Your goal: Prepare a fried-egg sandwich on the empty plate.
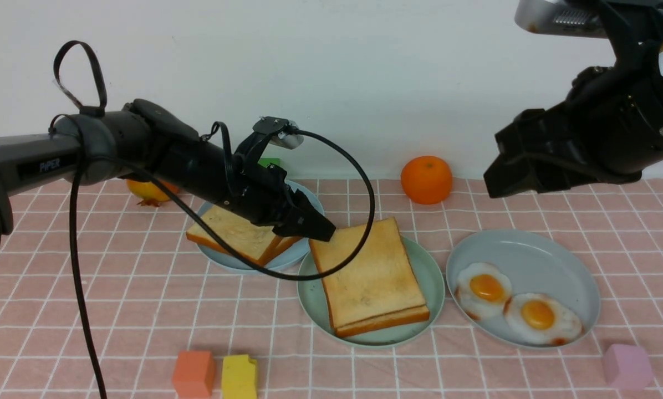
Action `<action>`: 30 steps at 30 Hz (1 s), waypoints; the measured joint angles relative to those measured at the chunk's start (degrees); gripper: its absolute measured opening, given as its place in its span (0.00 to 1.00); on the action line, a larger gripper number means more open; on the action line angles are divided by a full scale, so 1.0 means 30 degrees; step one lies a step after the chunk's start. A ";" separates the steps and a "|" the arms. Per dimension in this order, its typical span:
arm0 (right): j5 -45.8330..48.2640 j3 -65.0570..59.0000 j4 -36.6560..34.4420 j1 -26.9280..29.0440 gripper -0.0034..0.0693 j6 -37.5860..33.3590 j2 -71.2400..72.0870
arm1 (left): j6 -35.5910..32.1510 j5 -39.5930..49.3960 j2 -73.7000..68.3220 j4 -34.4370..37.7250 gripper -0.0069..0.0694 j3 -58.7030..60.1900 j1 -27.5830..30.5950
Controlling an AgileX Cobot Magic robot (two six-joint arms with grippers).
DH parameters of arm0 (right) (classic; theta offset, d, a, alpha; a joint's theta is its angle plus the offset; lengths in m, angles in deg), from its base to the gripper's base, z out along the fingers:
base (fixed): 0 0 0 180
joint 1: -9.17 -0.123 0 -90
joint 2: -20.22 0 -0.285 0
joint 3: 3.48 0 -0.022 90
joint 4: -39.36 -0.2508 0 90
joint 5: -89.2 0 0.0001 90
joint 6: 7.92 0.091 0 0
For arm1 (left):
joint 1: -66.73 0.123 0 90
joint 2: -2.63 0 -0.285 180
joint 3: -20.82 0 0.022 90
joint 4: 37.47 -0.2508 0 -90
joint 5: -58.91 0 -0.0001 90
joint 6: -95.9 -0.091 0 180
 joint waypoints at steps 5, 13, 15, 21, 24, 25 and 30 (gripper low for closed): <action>0.0000 0.0000 0.0000 0.0000 0.62 0.0000 0.0000 | 0.0000 -0.0214 0.0000 0.0335 0.60 0.0000 0.0000; 0.0000 0.0000 0.0000 0.0000 0.62 0.0000 0.0000 | 0.0907 -0.0053 0.0232 0.0884 0.68 0.0000 0.0000; -0.0019 0.0000 0.0000 0.0000 0.62 0.0000 0.0000 | 0.1338 0.0185 0.0416 0.0790 0.68 -0.0048 0.0025; -0.0697 0.0000 0.0337 0.0000 0.33 -0.0951 0.0000 | 0.6723 0.1758 0.3673 -0.1085 0.60 -0.0862 0.0516; -0.1622 -0.0212 0.1122 0.0000 0.11 -0.0951 0.0140 | 0.8964 0.1998 0.5740 -0.2898 0.50 -0.1115 0.0579; -0.2360 -0.0526 0.1569 0.0000 0.05 -0.0951 0.0340 | 0.9723 0.2172 0.6714 -0.3676 0.44 -0.1137 0.0557; -0.6307 -0.3964 0.2286 0.0000 0.04 -0.0951 0.3135 | 1.2958 0.3046 1.0040 -0.6100 0.15 -0.1192 -0.0142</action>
